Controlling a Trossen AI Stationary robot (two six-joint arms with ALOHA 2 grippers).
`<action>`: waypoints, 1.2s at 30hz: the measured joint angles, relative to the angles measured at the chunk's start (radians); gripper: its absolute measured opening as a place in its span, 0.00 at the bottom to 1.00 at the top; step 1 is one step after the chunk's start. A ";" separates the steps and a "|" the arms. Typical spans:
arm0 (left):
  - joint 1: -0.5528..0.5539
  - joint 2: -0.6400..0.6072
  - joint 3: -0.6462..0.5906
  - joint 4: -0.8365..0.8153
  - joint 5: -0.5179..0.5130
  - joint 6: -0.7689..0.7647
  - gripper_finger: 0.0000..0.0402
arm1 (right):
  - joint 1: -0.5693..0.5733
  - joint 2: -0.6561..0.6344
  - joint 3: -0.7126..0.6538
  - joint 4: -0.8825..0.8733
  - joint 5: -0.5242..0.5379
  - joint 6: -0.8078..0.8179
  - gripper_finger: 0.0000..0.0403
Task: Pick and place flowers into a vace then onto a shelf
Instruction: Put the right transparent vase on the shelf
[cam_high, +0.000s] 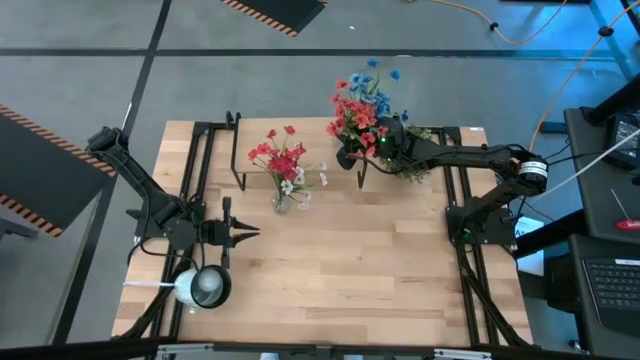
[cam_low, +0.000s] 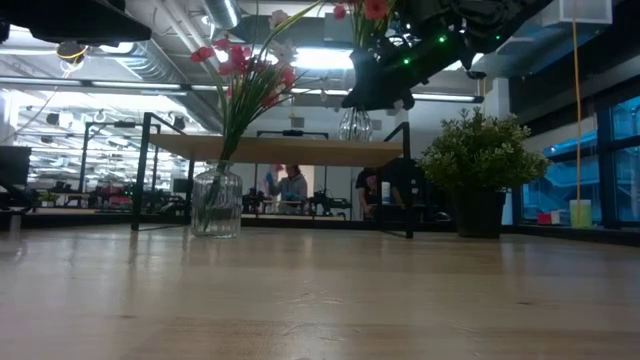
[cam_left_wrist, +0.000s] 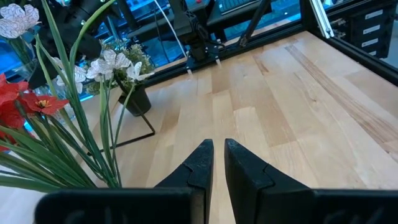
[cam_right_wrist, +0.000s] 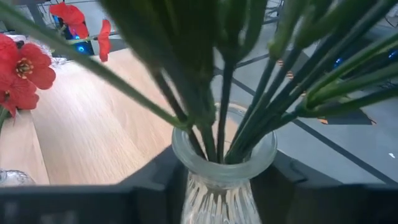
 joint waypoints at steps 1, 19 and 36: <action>0.000 0.000 0.000 0.000 0.000 0.000 0.08 | 0.000 0.000 0.000 -0.002 0.000 0.000 0.38; 0.000 0.000 0.000 0.000 0.000 0.000 0.08 | 0.000 0.000 0.000 -0.019 0.000 -0.004 0.47; 0.000 0.000 0.000 0.000 0.000 0.000 0.08 | 0.000 0.001 0.000 -0.010 0.000 -0.027 0.50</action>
